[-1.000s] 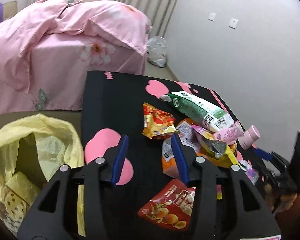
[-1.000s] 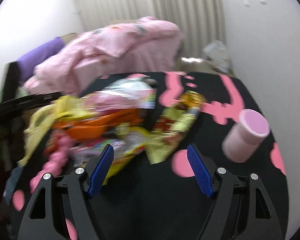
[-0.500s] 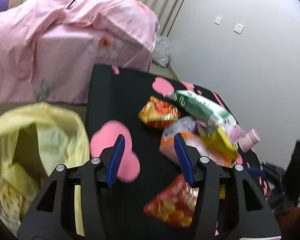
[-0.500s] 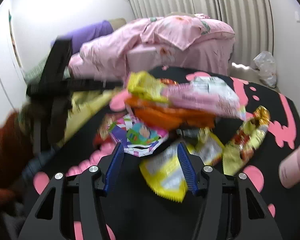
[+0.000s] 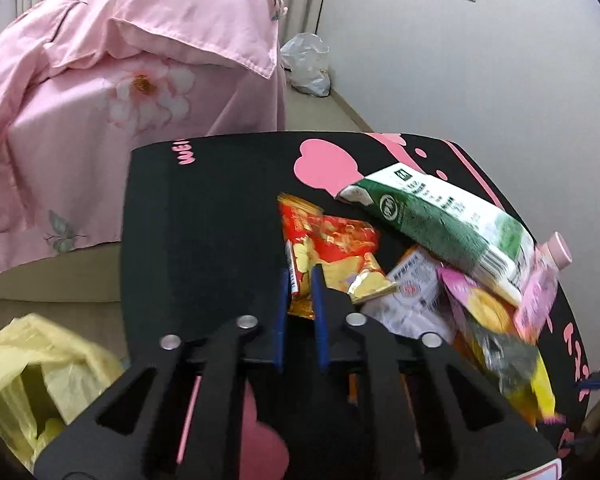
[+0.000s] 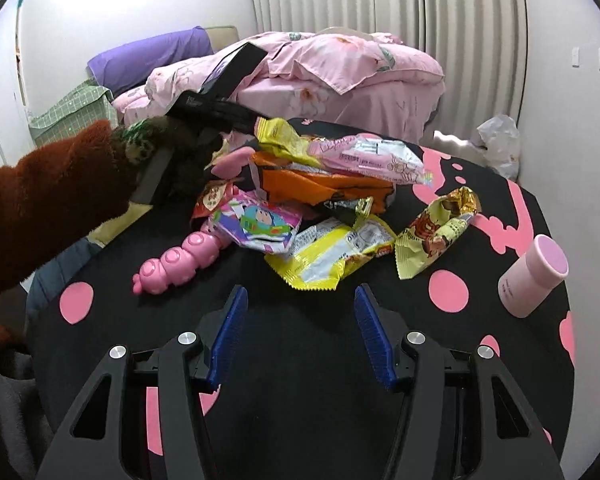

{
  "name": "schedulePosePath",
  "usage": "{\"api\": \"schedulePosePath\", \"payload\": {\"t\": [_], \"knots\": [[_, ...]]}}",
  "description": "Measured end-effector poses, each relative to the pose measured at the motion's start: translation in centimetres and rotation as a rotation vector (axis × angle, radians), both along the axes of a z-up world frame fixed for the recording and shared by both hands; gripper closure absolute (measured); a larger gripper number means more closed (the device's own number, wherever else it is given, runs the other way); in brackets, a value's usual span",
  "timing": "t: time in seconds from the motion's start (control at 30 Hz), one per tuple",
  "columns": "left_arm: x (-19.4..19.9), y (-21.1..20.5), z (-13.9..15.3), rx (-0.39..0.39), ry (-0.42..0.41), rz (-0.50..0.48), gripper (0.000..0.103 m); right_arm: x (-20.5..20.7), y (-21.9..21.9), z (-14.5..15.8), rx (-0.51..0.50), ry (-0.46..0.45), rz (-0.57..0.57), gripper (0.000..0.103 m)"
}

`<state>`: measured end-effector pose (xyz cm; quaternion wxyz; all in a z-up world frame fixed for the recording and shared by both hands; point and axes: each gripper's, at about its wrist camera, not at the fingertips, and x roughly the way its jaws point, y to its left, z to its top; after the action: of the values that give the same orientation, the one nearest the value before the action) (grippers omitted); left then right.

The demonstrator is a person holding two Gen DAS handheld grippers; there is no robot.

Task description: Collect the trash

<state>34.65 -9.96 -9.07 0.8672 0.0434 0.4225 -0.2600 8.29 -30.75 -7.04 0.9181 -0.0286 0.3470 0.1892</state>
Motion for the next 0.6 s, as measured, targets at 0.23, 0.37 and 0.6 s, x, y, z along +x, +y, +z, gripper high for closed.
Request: {"api": "schedulePosePath", "payload": {"t": [0.23,0.37,0.6], "knots": [[-6.7,5.9,2.5,-0.084,-0.05,0.159,0.095,1.9,4.0,0.6,0.019,-0.015,0.042,0.05],[-11.5,10.9,3.3,-0.193,-0.027,0.263,0.095,3.0,7.9,0.9,-0.031,-0.052,0.119,0.05],[-19.0,15.8,3.6,-0.265,-0.04,0.327,0.095,8.6,13.0,-0.7,-0.163,-0.001,0.187,0.05]]}}
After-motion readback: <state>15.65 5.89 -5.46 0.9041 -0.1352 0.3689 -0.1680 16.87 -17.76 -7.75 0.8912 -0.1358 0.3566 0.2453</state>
